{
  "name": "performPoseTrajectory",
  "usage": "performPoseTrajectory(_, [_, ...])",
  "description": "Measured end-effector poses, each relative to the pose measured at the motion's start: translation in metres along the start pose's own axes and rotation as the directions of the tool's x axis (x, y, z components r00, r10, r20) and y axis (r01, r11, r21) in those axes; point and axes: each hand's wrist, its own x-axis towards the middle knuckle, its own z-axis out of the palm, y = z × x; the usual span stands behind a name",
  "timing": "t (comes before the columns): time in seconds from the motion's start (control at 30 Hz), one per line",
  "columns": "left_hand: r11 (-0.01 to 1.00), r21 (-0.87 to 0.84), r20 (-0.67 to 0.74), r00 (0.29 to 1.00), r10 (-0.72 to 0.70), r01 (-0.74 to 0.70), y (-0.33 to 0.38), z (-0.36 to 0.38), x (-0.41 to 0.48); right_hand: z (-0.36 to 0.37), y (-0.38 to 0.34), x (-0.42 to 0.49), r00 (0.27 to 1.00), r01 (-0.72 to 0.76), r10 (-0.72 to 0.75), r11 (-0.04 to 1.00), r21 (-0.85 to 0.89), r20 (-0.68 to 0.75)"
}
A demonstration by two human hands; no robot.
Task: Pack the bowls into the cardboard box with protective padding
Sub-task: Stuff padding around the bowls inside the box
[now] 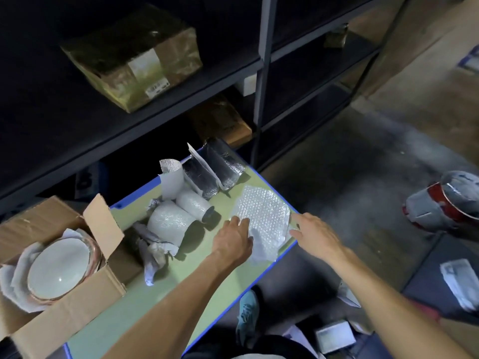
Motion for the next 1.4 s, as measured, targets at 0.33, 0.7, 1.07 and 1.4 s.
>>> performPoseTrajectory(0.33, [0.999, -0.020, 0.071, 0.997, -0.024, 0.025, 0.005, 0.024, 0.011, 0.013, -0.015, 0.045, 0.991, -0.124, 0.130, 0.971, 0.204, -0.016])
performPoseTrajectory(0.7, [0.992, -0.116, 0.042, 0.998, -0.049, 0.054, -0.008, 0.016, 0.016, 0.000, -0.031, 0.037, 0.969, -0.057, 0.108, 0.973, 0.223, -0.224])
performPoseTrajectory(1.07, [0.974, -0.211, -0.125, 0.986, -0.109, 0.081, -0.026, -0.009, 0.011, -0.031, -0.035, 0.024, 0.960, 0.083, 0.041, 0.904, 0.420, -0.279])
performPoseTrajectory(1.4, [0.697, -0.717, -0.292, 0.899, -0.326, 0.020, -0.048, -0.076, -0.021, -0.076, -0.079, 0.014, 0.951, 0.290, -0.175, 0.788, 0.543, -0.253])
